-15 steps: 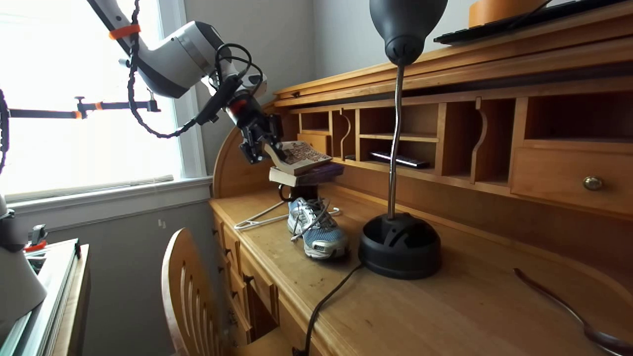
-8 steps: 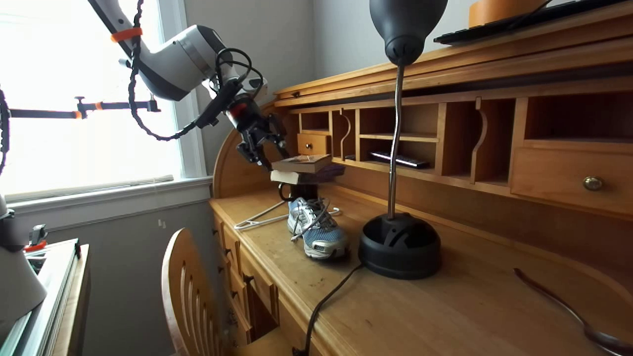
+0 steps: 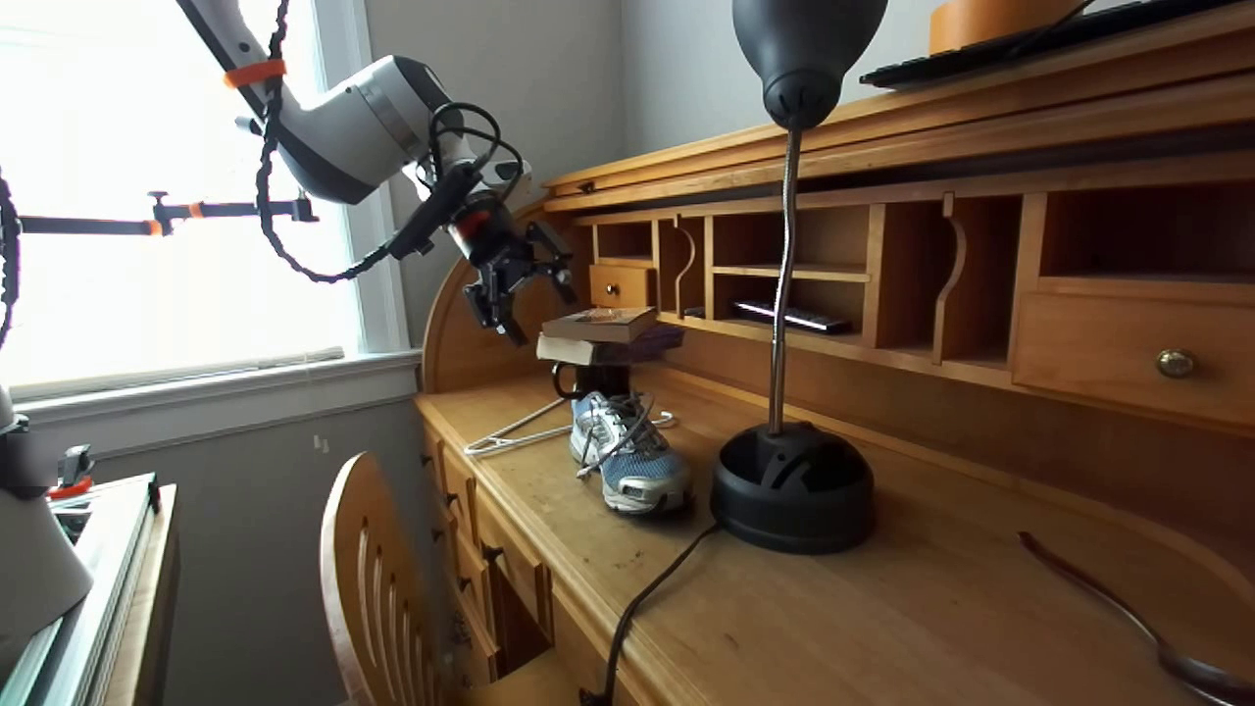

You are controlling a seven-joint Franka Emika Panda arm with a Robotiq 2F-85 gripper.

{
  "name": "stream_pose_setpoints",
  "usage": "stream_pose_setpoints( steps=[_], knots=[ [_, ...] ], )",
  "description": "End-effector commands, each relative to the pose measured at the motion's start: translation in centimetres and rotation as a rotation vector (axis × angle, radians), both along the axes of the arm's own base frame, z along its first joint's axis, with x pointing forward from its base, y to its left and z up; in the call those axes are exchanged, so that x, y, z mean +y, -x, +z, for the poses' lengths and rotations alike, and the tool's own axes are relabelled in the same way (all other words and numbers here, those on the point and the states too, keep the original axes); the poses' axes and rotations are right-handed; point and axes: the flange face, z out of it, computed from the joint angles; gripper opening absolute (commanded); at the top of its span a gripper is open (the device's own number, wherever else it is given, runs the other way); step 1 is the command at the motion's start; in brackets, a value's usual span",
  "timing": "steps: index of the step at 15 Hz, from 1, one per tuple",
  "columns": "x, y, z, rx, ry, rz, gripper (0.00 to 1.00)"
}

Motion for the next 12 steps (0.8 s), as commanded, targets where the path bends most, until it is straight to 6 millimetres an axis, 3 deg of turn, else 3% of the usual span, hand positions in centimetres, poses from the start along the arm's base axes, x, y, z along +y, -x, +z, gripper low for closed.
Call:
stream_pose_setpoints(
  steps=[1,6,12],
  knots=[
    [0.5,0.6,0.4,0.006,-0.018,-0.018,1.0],
    [1.1,1.5,1.9,0.041,-0.079,-0.105,1.0],
    [0.9,2.0,5.4,0.03,-0.176,-0.247,1.0]
  ],
)
